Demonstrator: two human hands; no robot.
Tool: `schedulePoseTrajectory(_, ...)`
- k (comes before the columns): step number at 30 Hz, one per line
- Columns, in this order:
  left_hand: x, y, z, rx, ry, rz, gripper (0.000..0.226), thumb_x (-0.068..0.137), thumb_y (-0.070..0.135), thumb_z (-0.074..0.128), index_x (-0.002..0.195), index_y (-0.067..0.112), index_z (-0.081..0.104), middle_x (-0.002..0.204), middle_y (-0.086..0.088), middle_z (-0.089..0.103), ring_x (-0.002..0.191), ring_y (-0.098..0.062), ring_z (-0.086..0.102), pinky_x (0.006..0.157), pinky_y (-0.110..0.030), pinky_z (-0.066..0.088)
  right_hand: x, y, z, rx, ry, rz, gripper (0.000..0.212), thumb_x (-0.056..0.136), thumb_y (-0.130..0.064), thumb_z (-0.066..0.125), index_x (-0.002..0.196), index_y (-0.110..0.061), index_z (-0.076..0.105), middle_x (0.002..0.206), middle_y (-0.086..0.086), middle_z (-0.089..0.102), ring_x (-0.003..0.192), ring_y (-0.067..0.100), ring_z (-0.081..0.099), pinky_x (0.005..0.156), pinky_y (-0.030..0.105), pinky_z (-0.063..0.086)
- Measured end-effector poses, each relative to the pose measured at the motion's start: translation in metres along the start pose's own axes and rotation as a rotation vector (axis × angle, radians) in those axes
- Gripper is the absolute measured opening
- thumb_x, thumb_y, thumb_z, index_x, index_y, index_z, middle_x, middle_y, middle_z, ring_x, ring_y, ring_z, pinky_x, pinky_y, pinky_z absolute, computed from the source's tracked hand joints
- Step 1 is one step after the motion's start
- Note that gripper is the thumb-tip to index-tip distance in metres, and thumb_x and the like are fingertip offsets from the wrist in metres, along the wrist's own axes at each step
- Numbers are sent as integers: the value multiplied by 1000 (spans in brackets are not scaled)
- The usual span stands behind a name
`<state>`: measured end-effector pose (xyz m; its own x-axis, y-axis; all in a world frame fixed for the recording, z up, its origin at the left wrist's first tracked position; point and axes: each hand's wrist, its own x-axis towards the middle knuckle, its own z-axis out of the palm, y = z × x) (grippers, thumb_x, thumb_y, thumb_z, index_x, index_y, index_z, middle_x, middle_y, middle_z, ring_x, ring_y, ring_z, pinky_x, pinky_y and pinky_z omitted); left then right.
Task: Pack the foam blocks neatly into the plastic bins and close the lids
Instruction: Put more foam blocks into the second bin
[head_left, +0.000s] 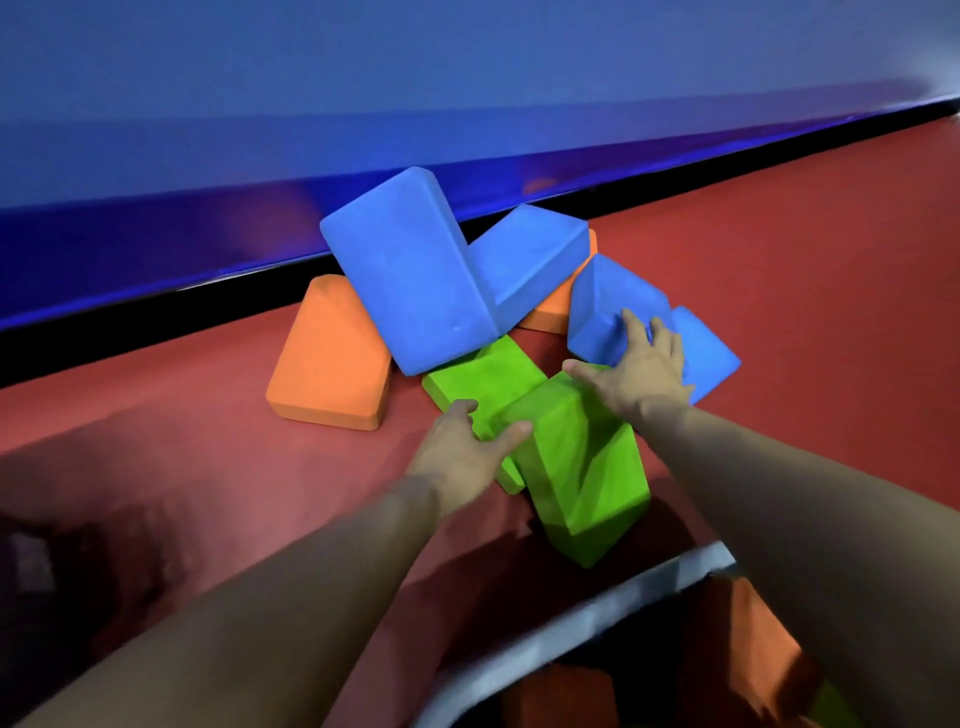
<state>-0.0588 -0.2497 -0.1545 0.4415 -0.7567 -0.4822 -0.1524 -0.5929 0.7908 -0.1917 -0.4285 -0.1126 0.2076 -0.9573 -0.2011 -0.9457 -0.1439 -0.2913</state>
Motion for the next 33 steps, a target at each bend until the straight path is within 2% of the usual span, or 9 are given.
schedulePoseTrajectory(8,46,18,41,-116,-56,-59,108,72,67,78,155,17,31,152,-2,47,136,-17,49,103,-25,40,46,-7,21,-181,87,-51,127,65,-79,72,162,-33,4,171,-1,-2,157,29,-7,125,50,2)
schedulePoseTrajectory(12,52,22,49,-68,-75,-56,103,75,67,75,155,14,36,152,-3,48,138,-19,48,102,-23,37,58,2,24,-201,83,-108,122,67,-72,78,161,-28,14,169,-1,14,156,27,12,123,55,16)
schedulePoseTrajectory(15,48,18,42,-24,-83,-37,91,71,70,77,140,14,56,134,2,65,125,-16,60,102,-24,45,57,5,22,-186,110,-134,108,74,-64,77,157,-20,25,163,3,31,148,30,33,116,55,33)
schedulePoseTrajectory(19,36,17,14,-29,-38,14,81,62,76,78,116,17,68,103,19,70,97,-1,66,88,-23,51,42,-2,7,-97,171,-115,97,80,-61,74,153,-14,31,157,5,42,140,33,44,107,48,40)
schedulePoseTrajectory(20,30,19,3,-45,-17,25,65,68,68,80,111,21,66,100,22,66,96,0,63,86,-19,47,36,-5,2,-83,178,-113,98,81,-61,73,155,-15,29,160,4,38,143,33,41,109,48,38)
schedulePoseTrajectory(23,11,22,-27,-96,44,53,59,71,61,83,114,22,70,105,22,65,102,-5,67,92,-27,51,13,-18,-19,-55,218,-139,100,82,-61,72,158,-14,26,164,3,32,146,32,37,112,49,37)
schedulePoseTrajectory(26,-14,25,-62,-140,72,74,49,66,65,83,88,23,75,83,14,77,79,-7,73,81,-40,60,-18,-42,-46,-19,252,-155,99,80,-65,71,155,-15,31,157,6,43,139,31,46,104,47,42)
schedulePoseTrajectory(30,-68,39,-117,-184,129,121,40,74,55,84,83,17,76,71,9,75,62,-6,67,67,-32,55,-74,-80,-78,39,262,-186,94,76,-72,69,147,-18,40,148,7,53,130,32,54,96,47,48)
schedulePoseTrajectory(33,-122,38,-171,-181,217,150,41,74,55,84,84,15,77,75,2,77,63,-10,64,71,-42,58,-130,-115,-100,98,252,-208,86,76,-69,71,140,-17,47,136,12,62,120,37,60,89,46,50)
